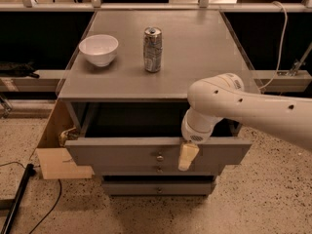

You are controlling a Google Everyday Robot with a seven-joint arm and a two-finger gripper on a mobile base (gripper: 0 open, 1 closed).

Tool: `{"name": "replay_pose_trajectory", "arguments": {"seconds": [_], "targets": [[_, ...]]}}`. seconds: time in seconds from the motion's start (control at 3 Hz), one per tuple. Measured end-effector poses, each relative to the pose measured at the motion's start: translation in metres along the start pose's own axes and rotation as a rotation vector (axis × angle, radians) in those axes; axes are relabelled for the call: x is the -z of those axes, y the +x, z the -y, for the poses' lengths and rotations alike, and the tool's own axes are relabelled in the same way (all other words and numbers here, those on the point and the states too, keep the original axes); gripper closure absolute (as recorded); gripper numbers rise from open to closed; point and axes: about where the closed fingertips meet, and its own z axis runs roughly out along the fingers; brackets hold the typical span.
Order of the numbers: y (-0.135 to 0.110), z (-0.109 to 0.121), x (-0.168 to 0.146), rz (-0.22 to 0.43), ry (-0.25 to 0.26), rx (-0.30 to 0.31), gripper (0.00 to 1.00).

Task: Open top drawer

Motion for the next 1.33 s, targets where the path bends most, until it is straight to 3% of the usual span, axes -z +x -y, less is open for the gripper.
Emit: {"name": "replay_pose_trajectory", "arguments": {"seconds": [0.67, 1.0, 1.33], "targets": [[0.008, -0.009, -0.002, -0.004, -0.003, -0.009, 0.41], [0.027, -0.037, -0.001, 0.016, -0.001, -0.033, 0.64], [0.025, -0.037, -0.001, 0.016, -0.001, -0.033, 0.87]]}}
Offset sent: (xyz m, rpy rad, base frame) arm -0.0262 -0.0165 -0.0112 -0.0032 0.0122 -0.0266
